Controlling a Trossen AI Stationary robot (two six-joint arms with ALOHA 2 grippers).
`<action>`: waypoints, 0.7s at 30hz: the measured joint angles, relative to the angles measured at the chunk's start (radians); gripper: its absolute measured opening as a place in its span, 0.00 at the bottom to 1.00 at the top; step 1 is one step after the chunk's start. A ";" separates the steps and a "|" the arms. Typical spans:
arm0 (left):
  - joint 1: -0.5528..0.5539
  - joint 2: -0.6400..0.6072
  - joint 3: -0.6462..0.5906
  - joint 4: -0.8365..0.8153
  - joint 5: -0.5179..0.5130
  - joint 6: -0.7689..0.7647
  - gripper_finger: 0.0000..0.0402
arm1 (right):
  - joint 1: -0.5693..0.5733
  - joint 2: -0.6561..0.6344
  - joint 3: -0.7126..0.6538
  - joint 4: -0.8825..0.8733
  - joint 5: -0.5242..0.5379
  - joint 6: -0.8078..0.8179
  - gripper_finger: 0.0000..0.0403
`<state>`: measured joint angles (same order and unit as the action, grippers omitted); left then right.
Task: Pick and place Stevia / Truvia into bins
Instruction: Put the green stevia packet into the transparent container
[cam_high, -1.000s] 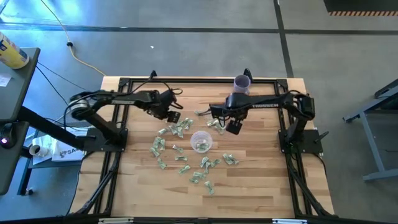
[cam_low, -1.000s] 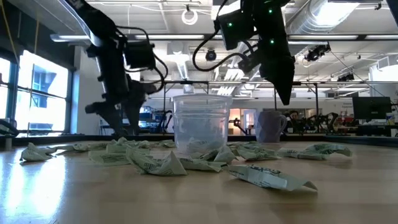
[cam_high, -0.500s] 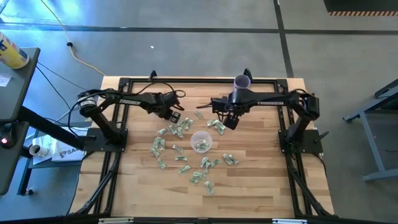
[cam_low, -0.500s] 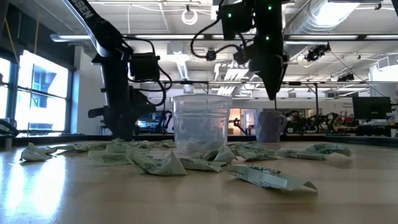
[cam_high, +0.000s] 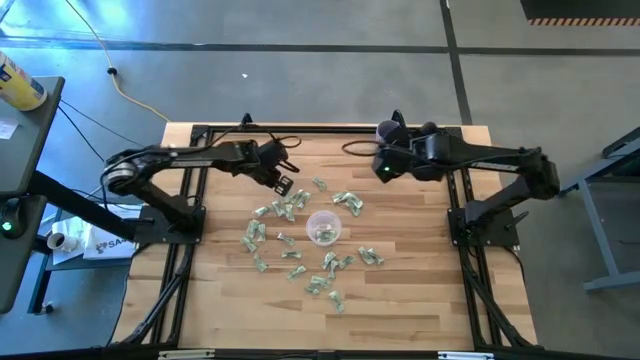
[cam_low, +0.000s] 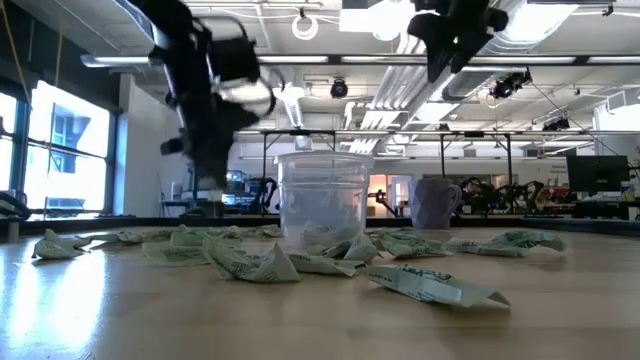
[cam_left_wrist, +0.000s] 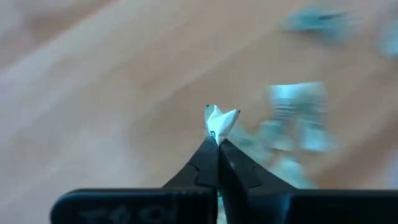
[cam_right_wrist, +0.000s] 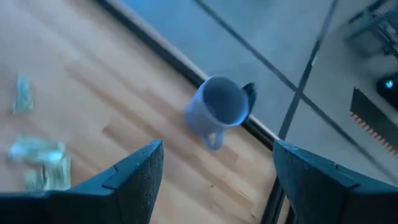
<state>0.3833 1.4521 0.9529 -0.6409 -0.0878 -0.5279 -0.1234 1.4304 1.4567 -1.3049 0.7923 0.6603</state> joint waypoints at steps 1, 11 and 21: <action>-0.020 -0.028 0.015 0.028 0.015 0.051 0.06 | 0.001 -0.013 0.000 -0.004 0.006 0.018 0.72; -0.157 -0.008 0.037 0.347 0.396 0.288 0.20 | 0.164 -0.034 0.001 -0.090 -0.025 -0.008 0.72; -0.331 0.122 0.036 0.461 0.354 0.259 0.38 | 0.358 0.001 -0.169 -0.073 -0.208 0.326 0.72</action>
<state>0.0522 1.5742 0.9890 -0.1800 0.2663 -0.2688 0.2351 1.4319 1.2876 -1.3782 0.5846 0.9863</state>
